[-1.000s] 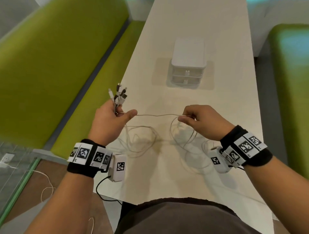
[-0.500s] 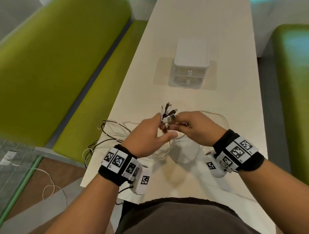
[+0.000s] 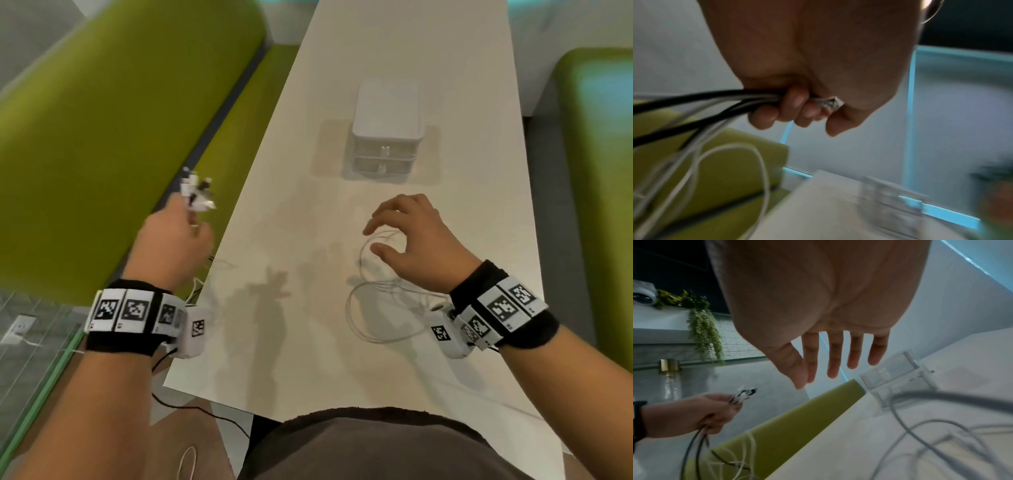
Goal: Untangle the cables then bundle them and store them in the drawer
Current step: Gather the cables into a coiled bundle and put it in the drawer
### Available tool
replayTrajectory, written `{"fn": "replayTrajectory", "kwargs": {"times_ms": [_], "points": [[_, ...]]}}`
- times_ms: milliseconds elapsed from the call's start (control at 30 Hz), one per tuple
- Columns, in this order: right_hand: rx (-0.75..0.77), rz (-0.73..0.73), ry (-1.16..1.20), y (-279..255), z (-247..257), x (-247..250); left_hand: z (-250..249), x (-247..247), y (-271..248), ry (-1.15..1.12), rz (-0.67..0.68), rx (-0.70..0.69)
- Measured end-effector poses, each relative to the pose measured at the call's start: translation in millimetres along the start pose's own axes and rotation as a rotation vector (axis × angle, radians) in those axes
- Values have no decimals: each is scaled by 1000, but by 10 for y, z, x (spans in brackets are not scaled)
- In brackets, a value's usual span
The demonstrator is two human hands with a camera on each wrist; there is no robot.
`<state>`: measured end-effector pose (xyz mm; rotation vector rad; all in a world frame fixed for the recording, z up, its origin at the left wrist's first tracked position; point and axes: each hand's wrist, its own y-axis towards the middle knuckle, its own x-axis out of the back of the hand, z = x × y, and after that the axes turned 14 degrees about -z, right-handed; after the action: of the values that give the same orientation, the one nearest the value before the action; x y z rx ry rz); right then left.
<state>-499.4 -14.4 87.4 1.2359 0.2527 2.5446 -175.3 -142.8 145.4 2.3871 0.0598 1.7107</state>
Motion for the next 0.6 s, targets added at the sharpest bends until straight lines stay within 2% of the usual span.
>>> {"fn": "replayTrajectory", "kwargs": {"times_ms": [133, 200, 233, 300, 400, 500, 600], "points": [[172, -45, 192, 68, 334, 47, -544, -161, -392, -185, 291, -372], [178, 46, 262, 70, 500, 50, -796, -351, -604, -203, 370, -575], [142, 136, 262, 64, 558, 45, -873, -445, -666, -203, 387, -631], [33, 323, 210, 56, 586, 35, -927, -558, -685, -245, 401, -633], [-21, 472, 74, 32, 493, 58, -852, -573, -641, -442, 337, -552], [-25, 448, 171, -11, 444, 45, -798, -550, -613, -487, 299, -554], [-11, 380, 121, -3, 436, -18, -824, -536, -630, -473, 304, -538]]}}
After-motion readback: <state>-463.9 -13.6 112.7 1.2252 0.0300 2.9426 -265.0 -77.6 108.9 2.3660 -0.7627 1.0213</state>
